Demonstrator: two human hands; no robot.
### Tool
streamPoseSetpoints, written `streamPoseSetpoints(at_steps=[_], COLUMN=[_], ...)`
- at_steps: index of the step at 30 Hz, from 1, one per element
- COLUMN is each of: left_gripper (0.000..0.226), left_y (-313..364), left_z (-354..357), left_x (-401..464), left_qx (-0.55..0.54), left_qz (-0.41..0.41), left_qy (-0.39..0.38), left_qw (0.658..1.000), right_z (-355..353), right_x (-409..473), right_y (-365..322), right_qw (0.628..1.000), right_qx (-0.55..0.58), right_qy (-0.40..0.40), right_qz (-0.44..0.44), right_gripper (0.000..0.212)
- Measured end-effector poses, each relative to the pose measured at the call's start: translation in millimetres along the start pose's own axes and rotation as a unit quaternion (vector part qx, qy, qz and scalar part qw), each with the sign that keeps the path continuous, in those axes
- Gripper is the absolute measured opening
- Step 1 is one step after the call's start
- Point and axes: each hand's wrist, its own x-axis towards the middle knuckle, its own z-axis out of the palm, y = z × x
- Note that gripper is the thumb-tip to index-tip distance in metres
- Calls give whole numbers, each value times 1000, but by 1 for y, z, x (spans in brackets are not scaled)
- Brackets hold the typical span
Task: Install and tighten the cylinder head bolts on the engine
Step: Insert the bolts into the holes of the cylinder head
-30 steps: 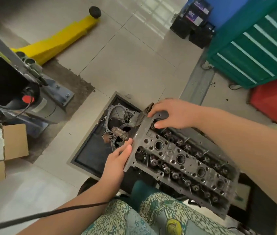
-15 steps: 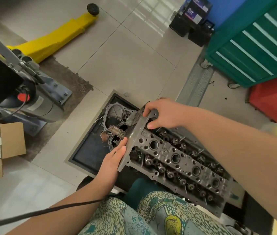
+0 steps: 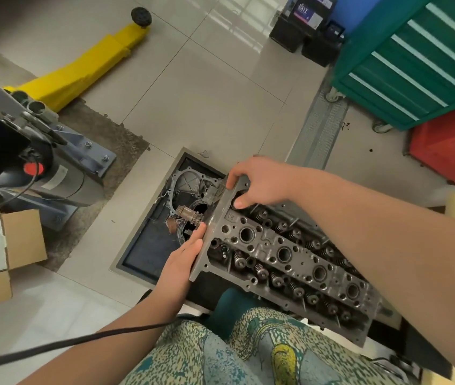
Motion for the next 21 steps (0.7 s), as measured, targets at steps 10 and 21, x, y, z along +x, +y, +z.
streamPoseSetpoints(at_steps=[10,21], left_gripper=[36,60], left_y=[9,61], left_z=[-11,-26], left_x=[4,9], left_qx=[44,115], left_qz=[10,-62], left_qy=[-11,-148], left_qw=[999,980], right_z=[21,175], right_x=[-16,-221], right_y=[16,121], right_qw=[996,559], right_qx=[16,430], right_qy=[92,542], right_qz=[-5,457], right_gripper=[60,36])
